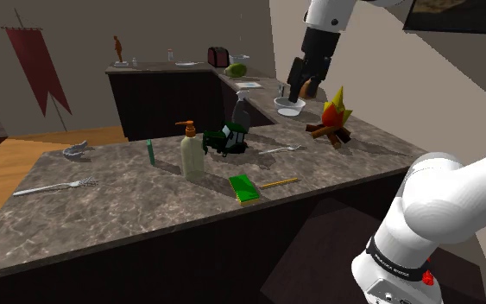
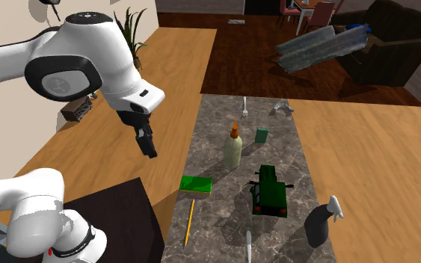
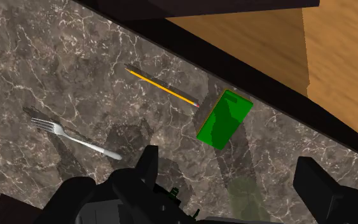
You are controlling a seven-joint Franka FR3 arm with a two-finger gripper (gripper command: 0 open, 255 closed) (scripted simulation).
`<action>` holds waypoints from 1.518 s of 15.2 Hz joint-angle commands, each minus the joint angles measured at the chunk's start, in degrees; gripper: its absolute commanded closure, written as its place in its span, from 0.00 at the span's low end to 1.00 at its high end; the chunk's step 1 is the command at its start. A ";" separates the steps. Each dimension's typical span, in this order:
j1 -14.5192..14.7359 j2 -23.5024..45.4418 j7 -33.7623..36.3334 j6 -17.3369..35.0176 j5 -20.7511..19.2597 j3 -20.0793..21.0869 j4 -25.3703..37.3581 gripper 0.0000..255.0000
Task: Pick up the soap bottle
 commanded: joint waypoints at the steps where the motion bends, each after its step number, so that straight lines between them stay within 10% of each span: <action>1: 0.00 0.00 0.00 0.00 0.00 0.00 0.00 0.00; 23: 1.22 45.01 14.42 22.38 -3.81 8.75 24.09 0.00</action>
